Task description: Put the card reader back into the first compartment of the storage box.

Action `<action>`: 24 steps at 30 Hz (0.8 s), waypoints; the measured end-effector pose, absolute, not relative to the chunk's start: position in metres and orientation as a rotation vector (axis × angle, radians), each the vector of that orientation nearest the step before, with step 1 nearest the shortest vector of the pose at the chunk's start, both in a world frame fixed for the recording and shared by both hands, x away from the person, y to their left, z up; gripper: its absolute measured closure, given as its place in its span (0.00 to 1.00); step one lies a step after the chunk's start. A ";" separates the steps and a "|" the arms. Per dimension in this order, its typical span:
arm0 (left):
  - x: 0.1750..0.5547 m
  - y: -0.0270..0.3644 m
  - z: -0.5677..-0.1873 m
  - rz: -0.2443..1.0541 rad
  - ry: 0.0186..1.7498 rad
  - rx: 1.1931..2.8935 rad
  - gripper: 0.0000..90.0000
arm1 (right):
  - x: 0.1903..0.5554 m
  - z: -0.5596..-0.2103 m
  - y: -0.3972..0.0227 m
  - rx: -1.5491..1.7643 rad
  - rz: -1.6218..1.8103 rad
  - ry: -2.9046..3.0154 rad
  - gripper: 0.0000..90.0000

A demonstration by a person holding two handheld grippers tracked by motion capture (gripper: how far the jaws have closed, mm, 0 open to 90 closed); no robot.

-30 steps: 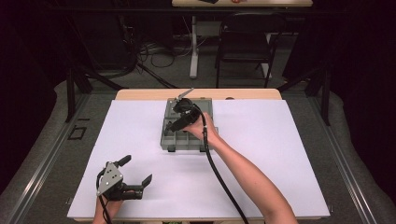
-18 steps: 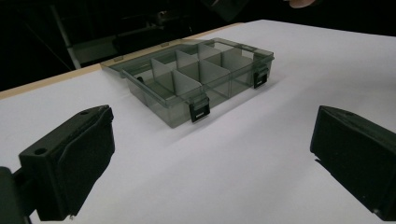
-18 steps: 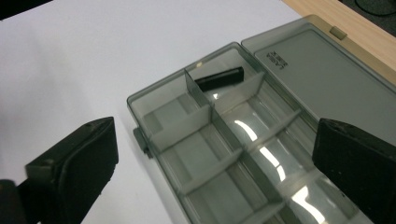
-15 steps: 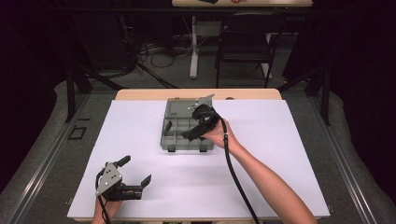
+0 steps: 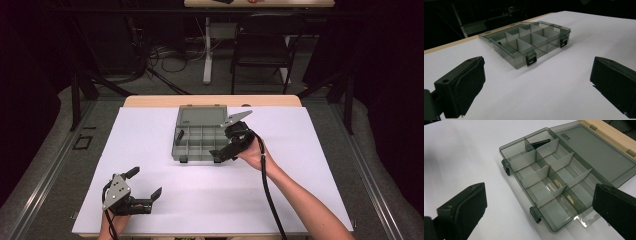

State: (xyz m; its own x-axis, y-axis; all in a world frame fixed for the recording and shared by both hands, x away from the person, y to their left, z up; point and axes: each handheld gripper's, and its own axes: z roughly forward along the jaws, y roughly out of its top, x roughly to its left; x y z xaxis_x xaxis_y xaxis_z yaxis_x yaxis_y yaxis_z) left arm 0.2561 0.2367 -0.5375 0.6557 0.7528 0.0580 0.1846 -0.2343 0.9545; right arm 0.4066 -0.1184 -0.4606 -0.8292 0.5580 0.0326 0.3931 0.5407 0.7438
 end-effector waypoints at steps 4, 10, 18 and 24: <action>0.256 0.237 -0.538 0.638 0.757 1.763 0.00 | 0.400 -0.464 -0.131 0.814 1.173 2.555 0.00; 0.256 0.237 -0.538 0.639 0.758 1.763 0.00 | 0.390 -0.466 -0.150 0.830 1.180 2.539 0.00; 0.256 0.237 -0.537 0.642 0.759 1.762 0.00 | 0.373 -0.470 -0.175 0.854 1.188 2.517 0.00; 0.256 0.237 -0.537 0.639 0.757 1.767 0.00 | 0.360 -0.472 -0.192 0.872 1.205 2.491 0.00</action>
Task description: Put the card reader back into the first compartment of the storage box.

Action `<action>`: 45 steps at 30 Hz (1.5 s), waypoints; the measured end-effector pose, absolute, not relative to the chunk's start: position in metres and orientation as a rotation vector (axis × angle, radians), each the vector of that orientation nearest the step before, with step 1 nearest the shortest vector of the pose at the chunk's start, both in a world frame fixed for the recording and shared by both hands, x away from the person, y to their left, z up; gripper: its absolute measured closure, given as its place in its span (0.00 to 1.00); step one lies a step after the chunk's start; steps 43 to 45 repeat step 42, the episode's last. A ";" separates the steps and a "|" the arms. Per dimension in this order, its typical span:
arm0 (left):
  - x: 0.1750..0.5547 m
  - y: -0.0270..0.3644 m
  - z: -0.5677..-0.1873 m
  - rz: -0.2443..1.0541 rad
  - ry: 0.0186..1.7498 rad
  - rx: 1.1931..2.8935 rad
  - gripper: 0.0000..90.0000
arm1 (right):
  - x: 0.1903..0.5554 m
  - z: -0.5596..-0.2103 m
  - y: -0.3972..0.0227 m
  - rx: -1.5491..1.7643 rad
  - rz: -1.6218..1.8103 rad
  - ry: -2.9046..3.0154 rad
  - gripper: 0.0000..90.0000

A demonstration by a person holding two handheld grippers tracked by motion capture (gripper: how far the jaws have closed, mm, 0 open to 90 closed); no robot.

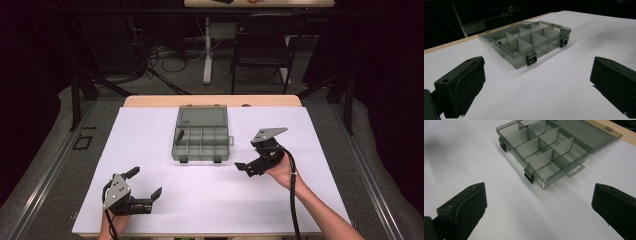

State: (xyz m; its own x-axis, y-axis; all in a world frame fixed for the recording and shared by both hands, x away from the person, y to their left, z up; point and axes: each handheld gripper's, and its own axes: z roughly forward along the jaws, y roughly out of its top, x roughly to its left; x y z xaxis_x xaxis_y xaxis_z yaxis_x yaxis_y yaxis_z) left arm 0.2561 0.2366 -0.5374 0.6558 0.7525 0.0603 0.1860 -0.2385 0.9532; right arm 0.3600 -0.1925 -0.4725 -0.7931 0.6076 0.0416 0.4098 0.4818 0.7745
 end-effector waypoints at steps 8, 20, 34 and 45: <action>0.256 0.237 -0.537 0.639 0.757 1.765 0.00 | 0.341 -0.480 -0.212 0.898 1.202 2.462 0.00; 0.256 0.237 -0.537 0.644 0.757 1.762 0.00 | 0.314 -0.487 -0.231 0.913 1.222 2.404 0.00; 0.255 0.239 -0.537 0.646 0.764 1.758 0.00 | 0.285 -0.503 -0.255 0.976 1.217 2.320 0.00; 0.257 0.236 -0.537 0.638 0.765 1.766 0.00 | 0.267 -0.516 -0.272 0.993 1.218 2.275 0.00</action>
